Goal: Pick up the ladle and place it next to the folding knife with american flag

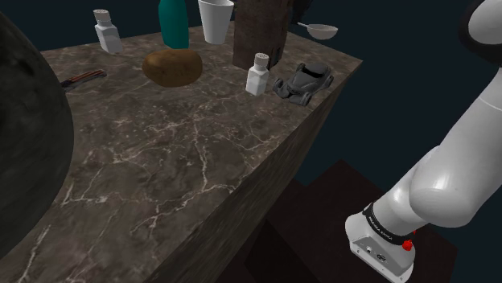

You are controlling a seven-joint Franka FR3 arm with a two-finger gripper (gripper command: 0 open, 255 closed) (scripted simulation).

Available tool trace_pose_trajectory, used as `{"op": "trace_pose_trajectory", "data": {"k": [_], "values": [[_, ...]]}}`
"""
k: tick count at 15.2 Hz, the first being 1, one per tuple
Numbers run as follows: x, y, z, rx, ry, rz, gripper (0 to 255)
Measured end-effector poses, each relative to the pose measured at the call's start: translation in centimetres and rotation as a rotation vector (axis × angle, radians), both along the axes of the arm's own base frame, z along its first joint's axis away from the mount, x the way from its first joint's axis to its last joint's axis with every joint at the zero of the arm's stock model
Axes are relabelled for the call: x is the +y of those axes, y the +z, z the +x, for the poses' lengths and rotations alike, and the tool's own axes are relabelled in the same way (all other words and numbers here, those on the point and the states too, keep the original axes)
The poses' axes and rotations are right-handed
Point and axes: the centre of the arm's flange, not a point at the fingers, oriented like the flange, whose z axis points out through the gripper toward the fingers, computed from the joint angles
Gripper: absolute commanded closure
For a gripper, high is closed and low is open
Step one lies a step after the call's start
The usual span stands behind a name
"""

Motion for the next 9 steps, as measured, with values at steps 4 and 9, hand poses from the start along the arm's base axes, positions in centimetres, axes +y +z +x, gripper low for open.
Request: {"op": "trace_pose_trajectory", "data": {"k": [4,9], "values": [[4.9,0.4,-1.7,-0.002,0.0,0.001,255],[9.8,1.0,-3.6,-0.031,-0.02,-0.056,255]]}}
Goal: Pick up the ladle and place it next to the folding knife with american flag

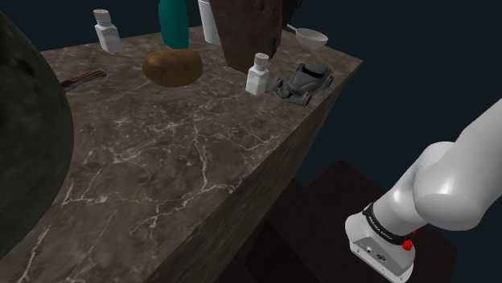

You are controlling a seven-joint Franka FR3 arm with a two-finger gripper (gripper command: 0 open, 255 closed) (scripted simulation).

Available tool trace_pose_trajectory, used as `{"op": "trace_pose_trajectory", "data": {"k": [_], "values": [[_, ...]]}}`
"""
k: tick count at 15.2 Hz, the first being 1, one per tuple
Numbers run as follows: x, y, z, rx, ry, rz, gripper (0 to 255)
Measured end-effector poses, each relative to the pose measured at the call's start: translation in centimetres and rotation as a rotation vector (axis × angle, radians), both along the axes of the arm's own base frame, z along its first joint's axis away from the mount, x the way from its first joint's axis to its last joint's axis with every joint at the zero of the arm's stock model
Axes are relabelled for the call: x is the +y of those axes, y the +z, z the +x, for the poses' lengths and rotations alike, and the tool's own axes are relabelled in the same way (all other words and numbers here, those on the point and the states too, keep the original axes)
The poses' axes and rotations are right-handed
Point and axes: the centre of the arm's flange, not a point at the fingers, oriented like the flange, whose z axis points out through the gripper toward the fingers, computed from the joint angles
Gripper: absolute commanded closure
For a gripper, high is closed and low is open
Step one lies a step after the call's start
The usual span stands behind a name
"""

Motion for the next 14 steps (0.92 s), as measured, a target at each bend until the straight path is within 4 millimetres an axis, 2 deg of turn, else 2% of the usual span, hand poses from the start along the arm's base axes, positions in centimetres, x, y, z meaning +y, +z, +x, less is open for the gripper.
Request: {"op": "trace_pose_trajectory", "data": {"k": [3,4,6,7,9,12,14], "values": [[2.2,0.8,-1.0,-0.033,-0.011,-0.081,255],[3.7,1.2,-1.5,-0.053,-0.017,-0.124,255],[5.4,1.5,-2.7,-0.128,-0.022,-0.166,255],[5.3,1.7,-2.8,-0.135,-0.024,-0.167,0],[4.3,2.4,-3.2,-0.148,-0.025,-0.148,0],[1.2,4.2,-5.6,-0.172,0.002,0.028,0],[0.5,3.8,-6.1,-0.18,0.008,0.068,0]]}}
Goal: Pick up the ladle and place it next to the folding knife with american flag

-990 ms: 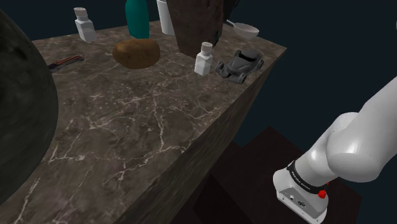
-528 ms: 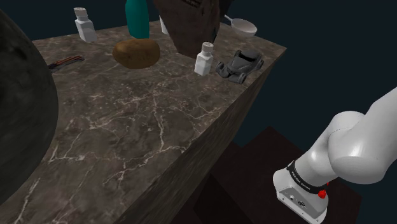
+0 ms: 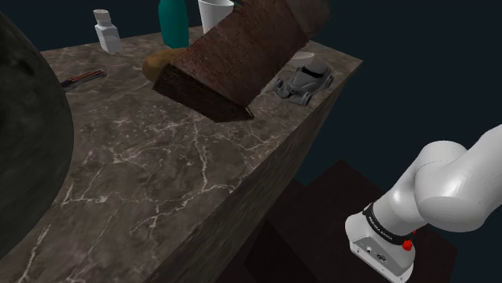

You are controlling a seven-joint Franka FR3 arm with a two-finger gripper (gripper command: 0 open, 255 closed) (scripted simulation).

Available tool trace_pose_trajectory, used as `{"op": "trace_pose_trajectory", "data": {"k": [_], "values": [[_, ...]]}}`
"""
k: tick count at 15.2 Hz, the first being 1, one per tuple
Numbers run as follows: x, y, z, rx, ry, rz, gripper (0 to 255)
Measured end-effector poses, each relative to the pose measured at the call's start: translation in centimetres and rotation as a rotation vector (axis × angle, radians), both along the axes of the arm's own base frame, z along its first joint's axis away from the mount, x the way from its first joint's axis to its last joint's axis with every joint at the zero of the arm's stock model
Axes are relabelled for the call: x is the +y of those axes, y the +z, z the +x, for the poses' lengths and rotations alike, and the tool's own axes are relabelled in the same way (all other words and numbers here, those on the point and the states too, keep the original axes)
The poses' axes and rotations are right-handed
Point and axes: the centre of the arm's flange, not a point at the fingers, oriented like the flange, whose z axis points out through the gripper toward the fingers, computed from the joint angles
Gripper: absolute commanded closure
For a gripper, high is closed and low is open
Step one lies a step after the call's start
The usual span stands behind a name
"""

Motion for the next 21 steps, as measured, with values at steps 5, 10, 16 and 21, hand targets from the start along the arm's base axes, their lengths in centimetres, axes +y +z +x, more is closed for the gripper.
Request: {"op": "trace_pose_trajectory", "data": {"k": [5,10,16,21], "values": [[0.0,-2.6,0.3,-0.002,0.004,0.013,0],[0.2,-3.2,0.4,-0.002,0.004,0.014,0],[0.2,-3.2,0.4,-0.003,0.004,0.014,255],[0.2,-3.2,0.4,-0.003,0.004,0.014,255]]}}
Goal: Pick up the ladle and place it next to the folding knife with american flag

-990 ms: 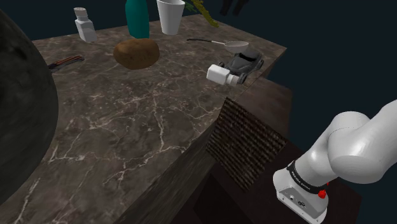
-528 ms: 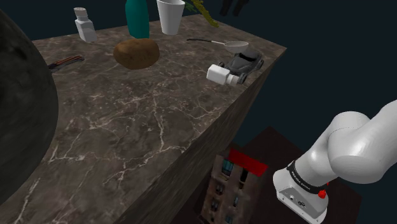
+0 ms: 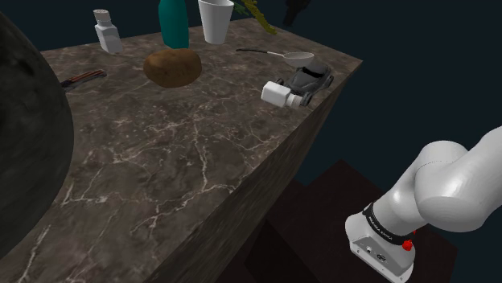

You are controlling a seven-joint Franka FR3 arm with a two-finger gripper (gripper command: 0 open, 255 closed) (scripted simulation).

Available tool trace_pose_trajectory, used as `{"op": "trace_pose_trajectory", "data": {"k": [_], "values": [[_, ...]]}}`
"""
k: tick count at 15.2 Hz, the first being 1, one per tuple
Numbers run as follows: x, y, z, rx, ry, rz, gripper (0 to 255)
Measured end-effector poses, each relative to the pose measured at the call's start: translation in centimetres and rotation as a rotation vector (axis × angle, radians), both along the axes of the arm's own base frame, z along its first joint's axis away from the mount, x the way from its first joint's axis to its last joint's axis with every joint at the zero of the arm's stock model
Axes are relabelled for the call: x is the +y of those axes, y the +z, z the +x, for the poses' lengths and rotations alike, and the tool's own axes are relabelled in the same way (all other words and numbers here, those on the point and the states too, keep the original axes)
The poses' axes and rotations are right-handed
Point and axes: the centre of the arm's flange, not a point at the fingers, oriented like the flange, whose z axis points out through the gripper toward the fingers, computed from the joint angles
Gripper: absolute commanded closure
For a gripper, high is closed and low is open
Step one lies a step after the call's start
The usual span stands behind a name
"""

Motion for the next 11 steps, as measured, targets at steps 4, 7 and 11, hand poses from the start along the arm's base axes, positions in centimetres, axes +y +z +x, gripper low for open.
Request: {"op": "trace_pose_trajectory", "data": {"k": [4,7,11], "values": [[0.1,-0.5,0.4,0.003,-0.004,-0.005,0],[0.4,-3.4,2.2,0.019,-0.028,-0.03,0],[0.6,-6.8,4.3,0.037,-0.053,-0.059,0]]}}
